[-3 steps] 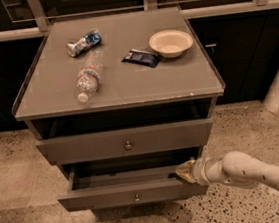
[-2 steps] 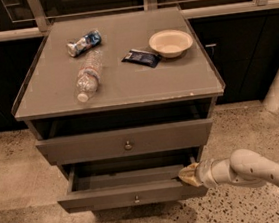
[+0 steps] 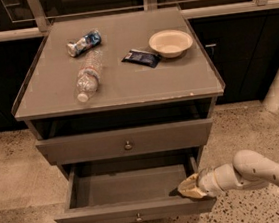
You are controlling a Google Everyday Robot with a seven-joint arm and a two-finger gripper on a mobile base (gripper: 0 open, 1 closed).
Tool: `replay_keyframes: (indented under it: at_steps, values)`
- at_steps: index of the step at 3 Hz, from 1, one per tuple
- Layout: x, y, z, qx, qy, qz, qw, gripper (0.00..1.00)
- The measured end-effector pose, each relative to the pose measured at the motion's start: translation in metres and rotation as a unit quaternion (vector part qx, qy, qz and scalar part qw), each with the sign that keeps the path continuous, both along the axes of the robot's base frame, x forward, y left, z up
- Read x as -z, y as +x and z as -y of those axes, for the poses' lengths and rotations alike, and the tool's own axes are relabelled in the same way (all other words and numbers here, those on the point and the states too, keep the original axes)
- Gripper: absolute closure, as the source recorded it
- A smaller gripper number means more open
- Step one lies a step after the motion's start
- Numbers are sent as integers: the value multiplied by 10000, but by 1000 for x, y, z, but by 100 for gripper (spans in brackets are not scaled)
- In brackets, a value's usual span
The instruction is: Open middle drawer
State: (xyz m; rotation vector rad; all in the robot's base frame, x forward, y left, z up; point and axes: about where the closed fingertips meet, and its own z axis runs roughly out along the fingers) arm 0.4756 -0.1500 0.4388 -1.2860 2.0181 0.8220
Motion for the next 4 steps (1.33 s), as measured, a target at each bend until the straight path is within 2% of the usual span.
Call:
replay_keyframes:
  at_steps: [2, 3, 4]
  values:
    - [-4, -22, -2, -478, 182, -179, 9985, 100]
    - [-21, -15, 9, -206, 279, 123, 9993, 100]
    - [-60, 5, 36, 630, 439, 833, 9936, 100]
